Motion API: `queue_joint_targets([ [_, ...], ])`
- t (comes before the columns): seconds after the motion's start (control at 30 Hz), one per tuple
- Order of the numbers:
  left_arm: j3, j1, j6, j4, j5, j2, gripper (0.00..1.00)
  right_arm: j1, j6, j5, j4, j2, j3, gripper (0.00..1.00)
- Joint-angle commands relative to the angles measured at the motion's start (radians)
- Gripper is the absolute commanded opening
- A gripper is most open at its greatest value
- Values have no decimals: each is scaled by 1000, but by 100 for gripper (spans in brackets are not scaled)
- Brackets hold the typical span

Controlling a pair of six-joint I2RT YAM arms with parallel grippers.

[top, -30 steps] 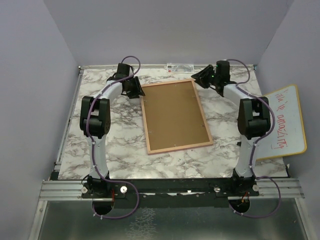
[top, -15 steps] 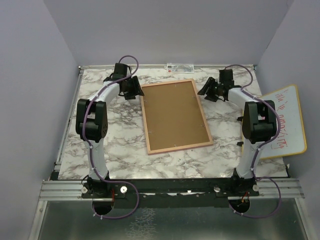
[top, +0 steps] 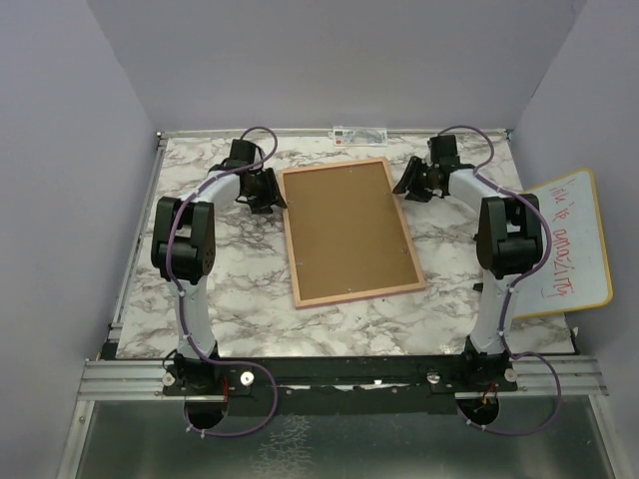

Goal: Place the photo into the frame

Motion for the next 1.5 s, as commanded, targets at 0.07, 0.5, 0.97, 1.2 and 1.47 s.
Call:
queue_joint_targets([
  [0.07,-89,5,-23,35,76,-39,47,54,51,36,89,-71,-56,46],
  [0.5,-233,5,-6,69,85,-86,39,110,199,148,156,-16,-81,45],
  [0.97,-210,5,20,18,35,-80,32,112,102,234,166,77,-22,43],
  [1.2,-164,6,54,-51,1,-51,31,152,-124,276,209,79,-29,41],
  [1.47,-142,7,58,-66,15,-49,31,173,-206,346,204,40,-19,40],
])
